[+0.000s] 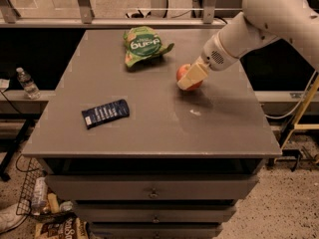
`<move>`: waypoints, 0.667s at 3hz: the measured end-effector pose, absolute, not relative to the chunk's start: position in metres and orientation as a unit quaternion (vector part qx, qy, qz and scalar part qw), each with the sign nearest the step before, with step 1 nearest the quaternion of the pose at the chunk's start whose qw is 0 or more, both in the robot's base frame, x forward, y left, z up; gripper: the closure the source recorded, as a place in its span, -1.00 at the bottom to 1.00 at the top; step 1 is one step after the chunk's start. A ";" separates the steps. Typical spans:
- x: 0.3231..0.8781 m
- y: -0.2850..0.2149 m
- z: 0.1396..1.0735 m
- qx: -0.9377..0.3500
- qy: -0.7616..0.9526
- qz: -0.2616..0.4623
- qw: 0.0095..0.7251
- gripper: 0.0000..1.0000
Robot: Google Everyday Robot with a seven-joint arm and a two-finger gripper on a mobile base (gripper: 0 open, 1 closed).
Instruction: Pick apple
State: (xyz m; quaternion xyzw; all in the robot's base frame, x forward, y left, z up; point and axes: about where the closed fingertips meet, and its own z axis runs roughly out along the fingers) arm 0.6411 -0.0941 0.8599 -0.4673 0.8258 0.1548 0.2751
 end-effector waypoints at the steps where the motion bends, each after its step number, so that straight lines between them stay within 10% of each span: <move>1: 0.630 -0.094 0.893 -0.489 0.792 0.163 0.329 0.74; 2: 0.614 -0.100 0.930 -0.528 0.737 0.163 0.390 1.00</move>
Offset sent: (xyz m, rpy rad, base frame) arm -0.0636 -0.0228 0.1390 0.2062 -0.5114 0.3140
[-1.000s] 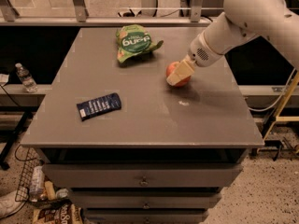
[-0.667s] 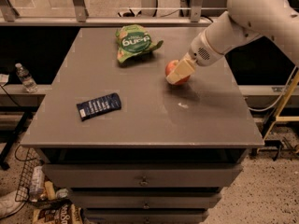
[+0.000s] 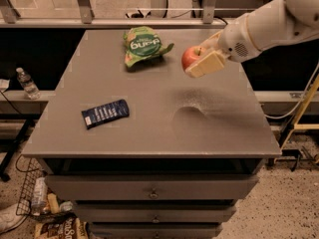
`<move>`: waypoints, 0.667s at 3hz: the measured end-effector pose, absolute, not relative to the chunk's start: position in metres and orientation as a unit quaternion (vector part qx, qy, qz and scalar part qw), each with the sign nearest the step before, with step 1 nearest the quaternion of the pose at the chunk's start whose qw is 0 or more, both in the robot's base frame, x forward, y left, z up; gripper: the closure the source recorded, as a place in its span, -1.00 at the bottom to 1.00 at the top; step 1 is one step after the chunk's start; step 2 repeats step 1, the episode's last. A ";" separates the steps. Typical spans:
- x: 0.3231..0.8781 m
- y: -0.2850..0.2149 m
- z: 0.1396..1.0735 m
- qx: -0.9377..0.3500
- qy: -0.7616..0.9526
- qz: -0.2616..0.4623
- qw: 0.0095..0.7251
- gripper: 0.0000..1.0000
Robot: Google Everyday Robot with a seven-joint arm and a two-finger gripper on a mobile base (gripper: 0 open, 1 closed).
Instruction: Pick apple
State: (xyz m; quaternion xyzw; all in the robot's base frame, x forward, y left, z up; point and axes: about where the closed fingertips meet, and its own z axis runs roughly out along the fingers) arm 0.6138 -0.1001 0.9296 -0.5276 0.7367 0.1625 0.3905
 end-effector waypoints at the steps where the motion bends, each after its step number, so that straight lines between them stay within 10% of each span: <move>1: 0.597 -0.104 0.963 -0.561 0.683 0.170 0.436 1.00; 2: 0.597 -0.104 0.963 -0.561 0.683 0.170 0.436 1.00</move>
Offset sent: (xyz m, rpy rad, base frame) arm 0.0000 0.0000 0.0000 0.0000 0.0000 0.0000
